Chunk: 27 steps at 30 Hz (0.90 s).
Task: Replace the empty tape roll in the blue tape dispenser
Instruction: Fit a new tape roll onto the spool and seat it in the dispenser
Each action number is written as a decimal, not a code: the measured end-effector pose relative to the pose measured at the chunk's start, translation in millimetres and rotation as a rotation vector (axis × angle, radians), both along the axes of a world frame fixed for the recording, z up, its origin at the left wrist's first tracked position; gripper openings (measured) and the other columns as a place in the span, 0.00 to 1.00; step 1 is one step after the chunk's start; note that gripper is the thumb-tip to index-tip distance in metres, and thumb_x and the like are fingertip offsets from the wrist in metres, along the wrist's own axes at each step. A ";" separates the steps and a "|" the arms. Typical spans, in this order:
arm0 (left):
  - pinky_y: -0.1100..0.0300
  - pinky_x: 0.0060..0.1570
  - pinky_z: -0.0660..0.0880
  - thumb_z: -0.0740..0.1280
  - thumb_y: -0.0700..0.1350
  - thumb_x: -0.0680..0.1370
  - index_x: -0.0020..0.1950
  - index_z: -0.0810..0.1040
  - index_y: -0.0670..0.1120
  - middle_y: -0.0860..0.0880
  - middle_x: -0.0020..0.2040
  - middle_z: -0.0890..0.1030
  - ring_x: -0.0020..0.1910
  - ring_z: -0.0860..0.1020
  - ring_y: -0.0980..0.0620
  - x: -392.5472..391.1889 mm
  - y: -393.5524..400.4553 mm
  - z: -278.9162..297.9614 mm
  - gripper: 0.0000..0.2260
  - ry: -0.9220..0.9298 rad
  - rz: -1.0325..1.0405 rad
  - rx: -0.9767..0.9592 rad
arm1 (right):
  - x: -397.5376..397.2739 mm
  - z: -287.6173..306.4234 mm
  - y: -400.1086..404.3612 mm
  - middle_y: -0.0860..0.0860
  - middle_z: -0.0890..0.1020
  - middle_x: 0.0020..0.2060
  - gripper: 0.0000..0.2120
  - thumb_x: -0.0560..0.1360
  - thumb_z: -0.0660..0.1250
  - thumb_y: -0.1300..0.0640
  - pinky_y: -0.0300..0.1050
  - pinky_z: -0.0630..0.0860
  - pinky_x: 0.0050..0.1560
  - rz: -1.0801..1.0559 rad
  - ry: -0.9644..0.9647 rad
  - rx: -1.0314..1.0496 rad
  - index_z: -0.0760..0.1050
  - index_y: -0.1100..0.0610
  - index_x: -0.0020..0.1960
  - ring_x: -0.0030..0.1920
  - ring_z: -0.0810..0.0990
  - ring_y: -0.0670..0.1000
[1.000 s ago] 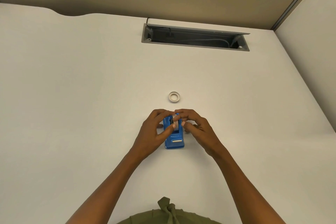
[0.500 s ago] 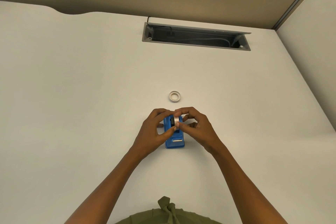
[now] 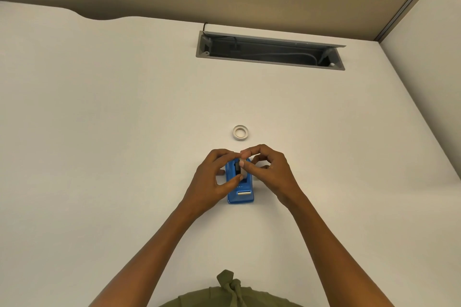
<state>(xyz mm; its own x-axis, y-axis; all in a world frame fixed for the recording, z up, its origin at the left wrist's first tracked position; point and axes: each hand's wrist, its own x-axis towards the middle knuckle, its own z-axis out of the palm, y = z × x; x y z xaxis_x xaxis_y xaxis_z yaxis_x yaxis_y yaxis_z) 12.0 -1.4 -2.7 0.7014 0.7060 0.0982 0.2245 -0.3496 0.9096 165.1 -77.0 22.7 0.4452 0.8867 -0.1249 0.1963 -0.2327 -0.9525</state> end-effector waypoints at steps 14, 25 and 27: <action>0.76 0.48 0.72 0.71 0.45 0.73 0.60 0.72 0.57 0.56 0.56 0.72 0.54 0.73 0.65 0.0 0.5 -2.3 0.18 -0.012 0.004 -0.003 | 4.0 2.4 -5.1 0.51 0.83 0.51 0.11 0.68 0.75 0.58 0.41 0.78 0.46 0.039 0.046 -0.035 0.80 0.55 0.50 0.47 0.79 0.52; 0.69 0.50 0.75 0.70 0.47 0.74 0.63 0.74 0.51 0.55 0.56 0.72 0.55 0.74 0.61 0.6 -0.5 -1.6 0.18 0.013 0.026 -0.012 | -1.0 -2.0 0.6 0.51 0.85 0.45 0.05 0.72 0.71 0.54 0.48 0.80 0.46 -0.080 0.171 -0.009 0.82 0.54 0.47 0.49 0.80 0.56; 0.64 0.52 0.76 0.70 0.47 0.74 0.63 0.74 0.52 0.55 0.57 0.72 0.56 0.74 0.58 0.9 -1.0 -1.6 0.18 0.021 0.027 -0.030 | -0.1 -2.2 -2.9 0.49 0.84 0.48 0.05 0.75 0.67 0.57 0.41 0.79 0.43 -0.032 0.161 0.015 0.81 0.52 0.49 0.50 0.80 0.53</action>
<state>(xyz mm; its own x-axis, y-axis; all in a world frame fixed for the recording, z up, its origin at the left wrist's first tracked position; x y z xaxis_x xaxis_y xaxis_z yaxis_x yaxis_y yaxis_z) 12.9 -2.4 -4.4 0.6840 0.7269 0.0622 0.2520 -0.3154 0.9149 165.0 -79.9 20.5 0.4487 0.8746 -0.1839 0.0332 -0.2219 -0.9745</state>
